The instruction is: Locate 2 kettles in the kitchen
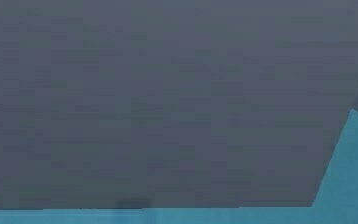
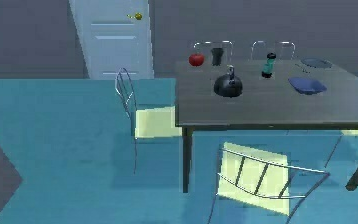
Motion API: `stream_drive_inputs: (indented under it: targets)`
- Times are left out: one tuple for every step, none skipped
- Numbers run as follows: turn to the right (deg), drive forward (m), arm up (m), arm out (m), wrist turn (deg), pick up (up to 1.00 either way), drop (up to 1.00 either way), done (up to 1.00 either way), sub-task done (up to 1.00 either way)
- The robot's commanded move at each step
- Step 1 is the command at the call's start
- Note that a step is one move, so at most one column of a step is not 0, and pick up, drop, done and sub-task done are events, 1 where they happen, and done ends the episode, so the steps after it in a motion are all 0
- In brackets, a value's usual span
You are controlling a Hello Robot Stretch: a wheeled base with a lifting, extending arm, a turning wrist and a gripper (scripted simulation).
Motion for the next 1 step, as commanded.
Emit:
stream_drive_inputs:
  targets:
    - [45.0, 0.00, 0.00, 0.00, 0.0, 0.00, 0.00, 0.00, 0.00]
